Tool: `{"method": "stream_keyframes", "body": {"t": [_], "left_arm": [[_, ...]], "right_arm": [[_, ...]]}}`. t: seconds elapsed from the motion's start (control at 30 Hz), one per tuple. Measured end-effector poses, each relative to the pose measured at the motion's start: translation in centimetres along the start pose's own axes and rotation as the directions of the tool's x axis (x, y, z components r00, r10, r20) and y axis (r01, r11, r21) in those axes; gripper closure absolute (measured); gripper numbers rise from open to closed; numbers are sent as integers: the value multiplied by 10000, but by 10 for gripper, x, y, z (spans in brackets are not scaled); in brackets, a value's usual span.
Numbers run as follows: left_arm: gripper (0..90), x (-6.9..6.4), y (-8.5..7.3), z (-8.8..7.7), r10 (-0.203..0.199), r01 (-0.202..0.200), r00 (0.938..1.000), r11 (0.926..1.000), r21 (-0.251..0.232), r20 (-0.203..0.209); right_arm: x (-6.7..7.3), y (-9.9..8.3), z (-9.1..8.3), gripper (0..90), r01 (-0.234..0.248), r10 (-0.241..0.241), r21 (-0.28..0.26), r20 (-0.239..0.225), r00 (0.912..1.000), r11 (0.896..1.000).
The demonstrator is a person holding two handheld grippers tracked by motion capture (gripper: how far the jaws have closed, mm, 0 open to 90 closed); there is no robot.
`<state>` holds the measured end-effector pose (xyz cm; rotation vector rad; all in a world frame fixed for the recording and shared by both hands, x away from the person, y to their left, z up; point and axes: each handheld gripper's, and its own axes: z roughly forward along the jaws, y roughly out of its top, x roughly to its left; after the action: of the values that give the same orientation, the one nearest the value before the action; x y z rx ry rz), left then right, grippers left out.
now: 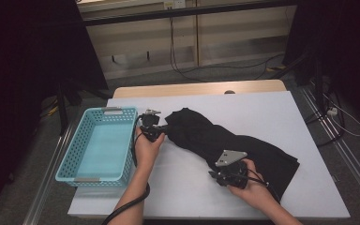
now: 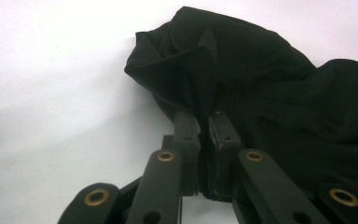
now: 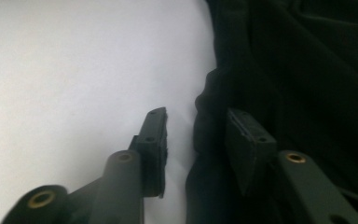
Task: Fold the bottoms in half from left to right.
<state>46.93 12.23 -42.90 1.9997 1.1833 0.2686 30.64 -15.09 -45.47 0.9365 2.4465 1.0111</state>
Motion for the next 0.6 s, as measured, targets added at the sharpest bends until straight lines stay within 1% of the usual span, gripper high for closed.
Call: {"method": "stream_keyframes", "body": {"t": [0.07, 0.1, 0.13, 0.2, 0.23, 0.27, 0.33, 0.37, 0.4, 0.47, 0.6], "left_arm": [[839, 1, 0, -1, 57, -56, 9999, 10000, 13, -160], [843, 2, -1, -1, -15, 15, 9999, 10000, -49, -141], [847, 2, -1, -2, -34, 33, 9999, 10000, -37, -167], [856, 3, -1, -2, -43, 43, 9999, 10000, 17, -153], [858, 3, -1, -2, -59, 60, 9999, 10000, 53, -138], [862, 4, -1, -2, -51, 52, 9999, 10000, 78, -116], [866, 5, -2, -2, -209, 209, 9997, 9998, 23, -108], [867, 6, -1, -2, -189, 190, 9998, 9998, 55, -105], [869, 7, -1, -2, -239, 239, 9996, 9997, 19, -123], [871, 7, 0, -3, -216, 216, 9997, 9998, 16, -150], [874, 10, 1, -3, -386, 385, 9992, 9992, -59, -101]], "right_arm": [[-3, -1, 0, 640, 92, -92, 5, -66, 9999, 10000], [-4, -1, 0, 665, 40, -40, 14, -120, 9999, 10000], [-7, -1, -1, 708, -26, 26, 20, -135, 9999, 10000], [-11, -2, -1, 785, 101, -101, 23, -108, 9999, 9999], [-13, -3, -1, 828, 16, -16, 19, -157, 9999, 10000], [-14, -3, -1, 856, 65, -65, 35, -137, 9999, 10000], [-15, -3, -2, 870, 59, -59, 50, -120, 9999, 10000], [-15, -3, -3, 872, 5, -4, 52, -164, 9999, 10000], [-16, -3, -5, 873, -130, 131, 30, -311, 9994, 9999], [-18, -2, -12, 873, -486, 471, -235, -626, 9969, 9985], [-26, 0, -29, 874, -1050, 966, -827, -995, 9903, 9910]]}}
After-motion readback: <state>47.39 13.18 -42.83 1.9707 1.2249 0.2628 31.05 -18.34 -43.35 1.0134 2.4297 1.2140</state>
